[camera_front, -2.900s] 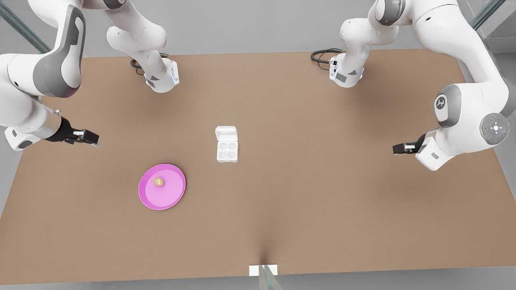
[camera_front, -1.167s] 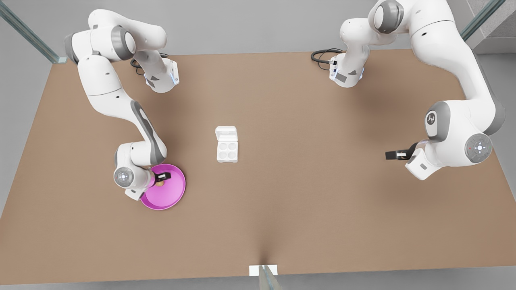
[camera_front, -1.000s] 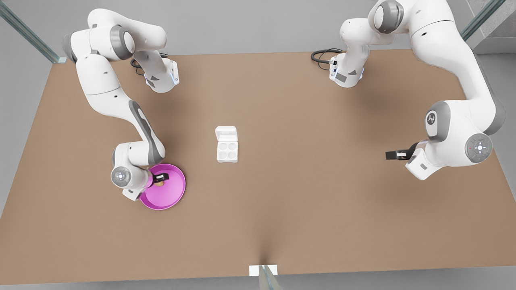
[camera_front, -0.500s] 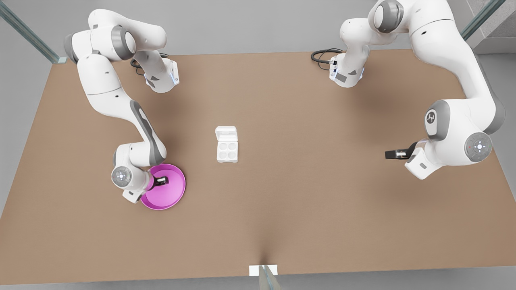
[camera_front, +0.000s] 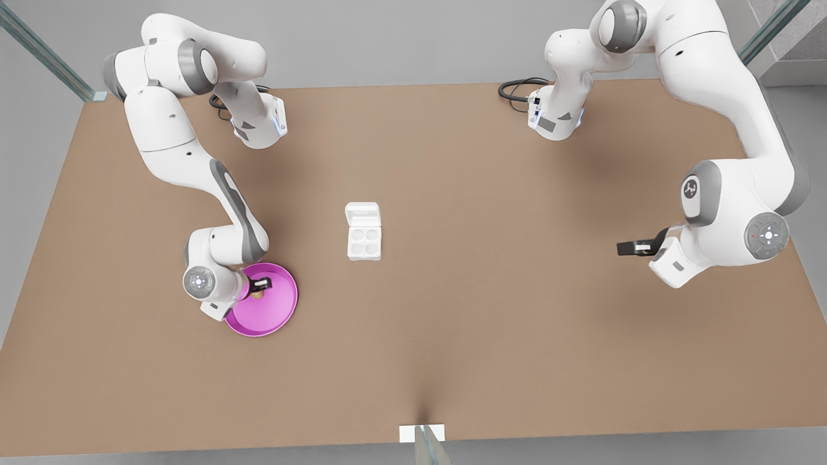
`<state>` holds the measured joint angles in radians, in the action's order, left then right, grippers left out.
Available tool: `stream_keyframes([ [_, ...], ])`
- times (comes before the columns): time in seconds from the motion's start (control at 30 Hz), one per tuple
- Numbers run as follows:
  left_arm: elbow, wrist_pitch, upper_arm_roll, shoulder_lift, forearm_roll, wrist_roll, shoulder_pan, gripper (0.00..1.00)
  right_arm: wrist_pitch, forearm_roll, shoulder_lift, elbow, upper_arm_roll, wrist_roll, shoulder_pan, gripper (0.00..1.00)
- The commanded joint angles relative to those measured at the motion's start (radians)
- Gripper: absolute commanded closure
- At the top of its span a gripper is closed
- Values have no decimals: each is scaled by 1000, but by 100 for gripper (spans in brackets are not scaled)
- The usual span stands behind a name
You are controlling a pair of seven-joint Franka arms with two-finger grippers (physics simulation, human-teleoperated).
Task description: Pack egg into the box and close the box lid
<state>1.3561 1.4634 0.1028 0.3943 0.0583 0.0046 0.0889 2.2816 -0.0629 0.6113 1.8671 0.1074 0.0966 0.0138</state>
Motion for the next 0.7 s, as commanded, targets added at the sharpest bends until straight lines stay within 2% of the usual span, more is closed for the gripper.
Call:
stream_keyframes([
  [0.0,0,0,0,0,0,0,0,0,2,0,1,0,0,0,0,29],
  [0.57,0,-5,0,0,0,0,-1,0,9,-2,-1,-8,0,-3,0,38],
  [0.63,0,-3,0,0,0,2,-1,0,16,3,-18,-2,0,-5,2,36],
  [0.67,-2,-3,0,0,0,2,-1,0,26,3,-33,1,-2,-38,0,28],
])
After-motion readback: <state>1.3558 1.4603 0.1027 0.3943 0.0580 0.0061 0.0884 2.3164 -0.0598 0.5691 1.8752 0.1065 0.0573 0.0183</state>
